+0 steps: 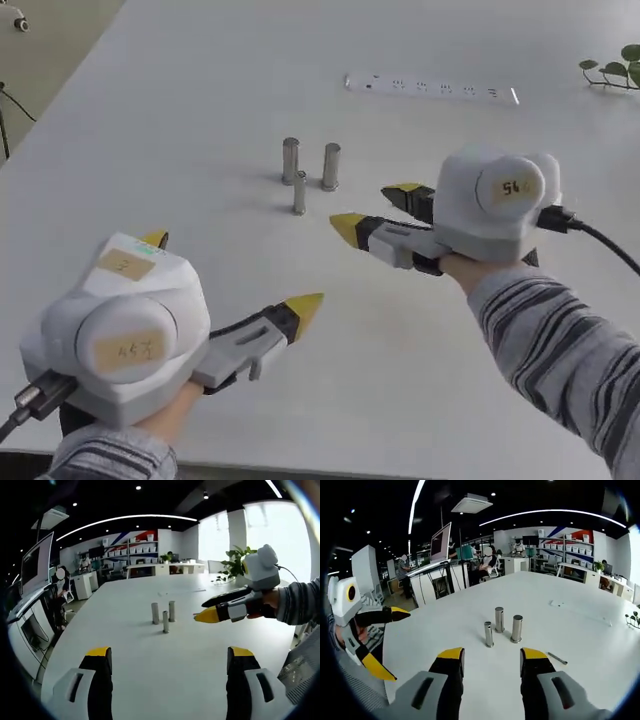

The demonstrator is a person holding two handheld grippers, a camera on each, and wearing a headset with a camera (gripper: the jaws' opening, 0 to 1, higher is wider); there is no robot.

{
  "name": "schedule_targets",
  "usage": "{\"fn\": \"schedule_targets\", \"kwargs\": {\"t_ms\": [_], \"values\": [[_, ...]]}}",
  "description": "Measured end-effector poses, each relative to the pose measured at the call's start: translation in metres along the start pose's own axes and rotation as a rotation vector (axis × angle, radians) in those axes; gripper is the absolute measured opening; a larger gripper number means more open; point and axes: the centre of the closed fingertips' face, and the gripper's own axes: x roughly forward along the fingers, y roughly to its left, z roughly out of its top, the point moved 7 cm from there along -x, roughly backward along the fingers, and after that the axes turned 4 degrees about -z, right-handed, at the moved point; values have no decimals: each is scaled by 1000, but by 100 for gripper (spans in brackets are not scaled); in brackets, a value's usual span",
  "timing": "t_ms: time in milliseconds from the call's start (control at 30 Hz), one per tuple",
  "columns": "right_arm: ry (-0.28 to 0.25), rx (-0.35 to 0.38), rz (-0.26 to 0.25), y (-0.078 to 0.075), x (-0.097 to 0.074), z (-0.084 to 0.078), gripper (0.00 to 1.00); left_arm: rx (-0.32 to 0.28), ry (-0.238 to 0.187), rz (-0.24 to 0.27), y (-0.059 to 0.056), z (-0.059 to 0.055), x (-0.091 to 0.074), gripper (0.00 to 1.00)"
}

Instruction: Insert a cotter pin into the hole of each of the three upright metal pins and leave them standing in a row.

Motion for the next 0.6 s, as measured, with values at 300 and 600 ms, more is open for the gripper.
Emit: {"fn": "schedule_targets", "kwargs": {"t_ms": [300,600], "values": [[-16,19,48,5,40,10,33,-18,-2,15,4,-1,-1,94],[4,14,68,7,68,2,24,-20,10,18,5,-2,1,94]]}}
